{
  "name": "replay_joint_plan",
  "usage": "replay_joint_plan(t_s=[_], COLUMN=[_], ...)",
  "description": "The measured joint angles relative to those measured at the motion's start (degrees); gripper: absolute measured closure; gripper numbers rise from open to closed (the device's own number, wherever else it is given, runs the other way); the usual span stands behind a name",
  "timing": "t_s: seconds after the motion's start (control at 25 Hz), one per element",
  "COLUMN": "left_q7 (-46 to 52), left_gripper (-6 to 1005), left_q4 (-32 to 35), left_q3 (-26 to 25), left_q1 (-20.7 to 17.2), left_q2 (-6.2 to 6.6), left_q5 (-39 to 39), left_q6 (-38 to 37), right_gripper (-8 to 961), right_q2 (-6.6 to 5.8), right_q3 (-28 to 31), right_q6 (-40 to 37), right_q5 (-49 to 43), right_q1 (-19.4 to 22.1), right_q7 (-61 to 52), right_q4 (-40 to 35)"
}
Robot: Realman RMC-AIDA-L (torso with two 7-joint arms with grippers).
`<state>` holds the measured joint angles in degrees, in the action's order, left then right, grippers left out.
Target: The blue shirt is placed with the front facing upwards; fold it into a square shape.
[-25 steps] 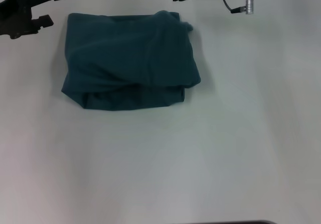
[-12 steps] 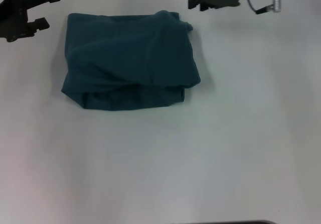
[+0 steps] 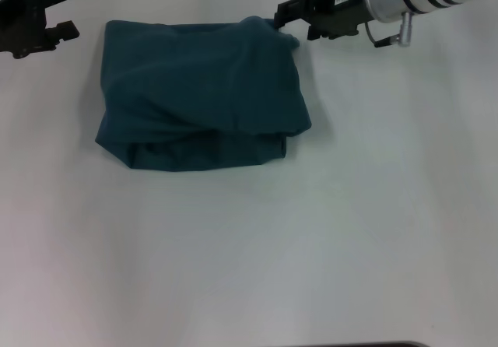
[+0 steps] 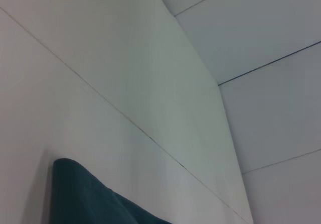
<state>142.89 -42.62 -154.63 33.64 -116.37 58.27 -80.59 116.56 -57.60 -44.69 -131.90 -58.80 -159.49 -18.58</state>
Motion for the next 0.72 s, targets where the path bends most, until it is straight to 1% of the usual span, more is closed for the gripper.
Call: replay_joint_plan(t_s=[0.16, 0.44, 0.6, 0.72], left_q7=[-0.2, -0.4, -0.6, -0.9], left_gripper=[62, 62, 62, 63], left_q4=[0.0, 0.0, 0.0, 0.0], left_q3=[0.0, 0.0, 0.4, 0.5], left_q1=[-0.1, 0.0, 0.3, 0.6], left_q2=[-0.09, -0.19, -0.23, -0.51], left_q5=[0.0, 0.0, 0.0, 0.0], left_q6=[0.0, 0.2, 1.0, 1.3], right_gripper=[330, 220, 223, 226], right_q2=[0.40, 0.96, 1.36, 1.80], right_q3=[0.5, 0.5, 0.5, 0.5], right_q6=[1.3, 3.1, 4.2, 4.9], right_q5=[3.6, 6.4, 7.4, 8.7], right_q1=[-0.1, -0.2, -0.1, -0.1], right_q7=[-0.4, -2.2, -2.6, -2.6], right_q4=[1.3, 3.0, 3.2, 3.3])
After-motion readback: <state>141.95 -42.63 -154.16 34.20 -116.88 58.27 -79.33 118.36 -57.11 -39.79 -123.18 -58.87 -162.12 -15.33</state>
